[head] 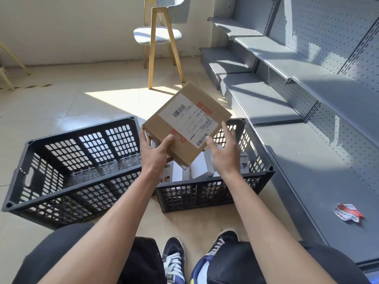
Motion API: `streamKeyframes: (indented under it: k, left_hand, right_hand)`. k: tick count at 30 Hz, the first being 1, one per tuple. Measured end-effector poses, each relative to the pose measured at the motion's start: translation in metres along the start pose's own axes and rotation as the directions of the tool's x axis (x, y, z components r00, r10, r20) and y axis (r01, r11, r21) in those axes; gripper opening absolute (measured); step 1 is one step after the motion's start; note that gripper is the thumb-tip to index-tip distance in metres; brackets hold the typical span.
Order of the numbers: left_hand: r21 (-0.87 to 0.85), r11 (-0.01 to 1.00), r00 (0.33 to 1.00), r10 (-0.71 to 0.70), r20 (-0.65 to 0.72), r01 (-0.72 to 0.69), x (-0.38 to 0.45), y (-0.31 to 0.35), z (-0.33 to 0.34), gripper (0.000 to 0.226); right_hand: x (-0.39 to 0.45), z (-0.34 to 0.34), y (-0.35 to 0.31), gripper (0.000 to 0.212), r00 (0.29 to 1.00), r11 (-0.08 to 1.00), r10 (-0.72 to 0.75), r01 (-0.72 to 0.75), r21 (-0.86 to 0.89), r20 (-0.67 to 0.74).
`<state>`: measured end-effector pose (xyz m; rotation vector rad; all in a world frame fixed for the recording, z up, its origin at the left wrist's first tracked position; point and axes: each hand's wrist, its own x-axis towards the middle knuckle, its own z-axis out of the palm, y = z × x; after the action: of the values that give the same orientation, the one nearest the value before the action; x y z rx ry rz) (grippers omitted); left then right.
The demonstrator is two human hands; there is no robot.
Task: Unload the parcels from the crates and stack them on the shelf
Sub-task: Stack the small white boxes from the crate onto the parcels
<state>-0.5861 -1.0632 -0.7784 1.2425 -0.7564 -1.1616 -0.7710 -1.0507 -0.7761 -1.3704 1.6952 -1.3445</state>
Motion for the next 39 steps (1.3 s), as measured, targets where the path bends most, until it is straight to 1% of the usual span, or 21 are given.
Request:
streamKeyframes:
  k: [2, 4, 6, 9, 10, 13, 16, 17, 19, 22, 25, 28, 33, 37, 39]
  left_hand:
    - [0.053, 0.999, 0.999, 0.005, 0.046, -0.007, 0.000, -0.002, -0.007, 0.097]
    - [0.083, 0.997, 0.996, -0.006, 0.094, -0.002, -0.001, -0.005, -0.012, 0.100]
    - [0.097, 0.995, 0.992, -0.026, 0.125, 0.014, -0.001, -0.008, -0.015, 0.103]
    - [0.111, 0.994, 0.988, -0.042, 0.146, 0.026, -0.001, -0.009, -0.014, 0.101]
    - [0.114, 0.993, 0.989, -0.049, 0.140, 0.033, 0.000, -0.010, -0.014, 0.099]
    - [0.128, 0.991, 0.998, -0.042, 0.044, 0.036, 0.000, -0.010, -0.011, 0.093]
    - [0.213, 0.975, 0.998, 0.060, -0.008, -0.057, -0.006, -0.009, -0.003, 0.084]
    - [0.228, 0.968, 0.994, 0.106, 0.004, -0.104, -0.008, -0.008, 0.000, 0.081]
    - [0.291, 0.934, 0.978, 0.185, 0.099, -0.206, -0.015, -0.002, 0.008, 0.072]
    - [0.416, 0.838, 0.920, 0.229, 0.317, -0.352, -0.025, 0.002, 0.020, 0.068]
    - [0.492, 0.732, 0.854, 0.241, 0.461, -0.471, -0.040, 0.008, 0.033, 0.080]
    - [0.475, 0.720, 0.822, 0.239, 0.516, -0.507, -0.053, 0.013, 0.045, 0.085]
    - [0.434, 0.706, 0.752, 0.212, 0.623, -0.559, -0.076, 0.010, 0.064, 0.090]
    - [0.389, 0.667, 0.650, 0.189, 0.736, -0.635, -0.113, 0.007, 0.087, 0.104]
    - [0.337, 0.676, 0.589, 0.180, 0.788, -0.656, -0.132, 0.006, 0.101, 0.111]
  right_hand:
    - [0.007, -0.008, -0.001, 0.076, 1.000, 0.996, -0.022, 0.022, -0.085, -0.001]
    - [0.013, -0.013, 0.003, 0.079, 0.998, 0.981, -0.058, 0.062, -0.182, 0.028]
    - [0.016, -0.017, 0.008, 0.078, 0.993, 0.956, -0.078, 0.099, -0.276, 0.086]
    - [0.015, -0.018, 0.016, 0.072, 0.989, 0.930, -0.070, 0.111, -0.350, 0.129]
    - [0.012, -0.018, 0.018, 0.072, 0.988, 0.921, -0.069, 0.117, -0.370, 0.139]
    - [0.004, -0.015, 0.022, 0.074, 0.981, 0.910, -0.082, 0.146, -0.389, 0.176]
    - [-0.003, -0.017, 0.021, 0.079, 0.978, 0.908, -0.098, 0.163, -0.385, 0.183]
    - [-0.005, -0.019, 0.020, 0.080, 0.982, 0.912, -0.096, 0.152, -0.382, 0.161]
    - [-0.009, -0.028, 0.019, 0.082, 0.992, 0.927, -0.090, 0.114, -0.358, 0.084]
    - [-0.013, -0.046, 0.019, 0.082, 0.996, 0.941, -0.086, 0.076, -0.328, -0.016]
    - [-0.018, -0.067, 0.013, 0.080, 0.989, 0.937, -0.120, 0.084, -0.340, -0.086]
    - [-0.031, -0.092, 0.007, 0.079, 0.977, 0.925, -0.165, 0.105, -0.366, -0.136]
    - [-0.067, -0.131, 0.008, 0.078, 0.963, 0.913, -0.194, 0.107, -0.393, -0.189]
    - [-0.103, -0.166, 0.009, 0.079, 0.948, 0.923, -0.144, 0.026, -0.384, -0.283]
    - [-0.121, -0.189, 0.007, 0.079, 0.938, 0.922, -0.121, -0.015, -0.387, -0.325]
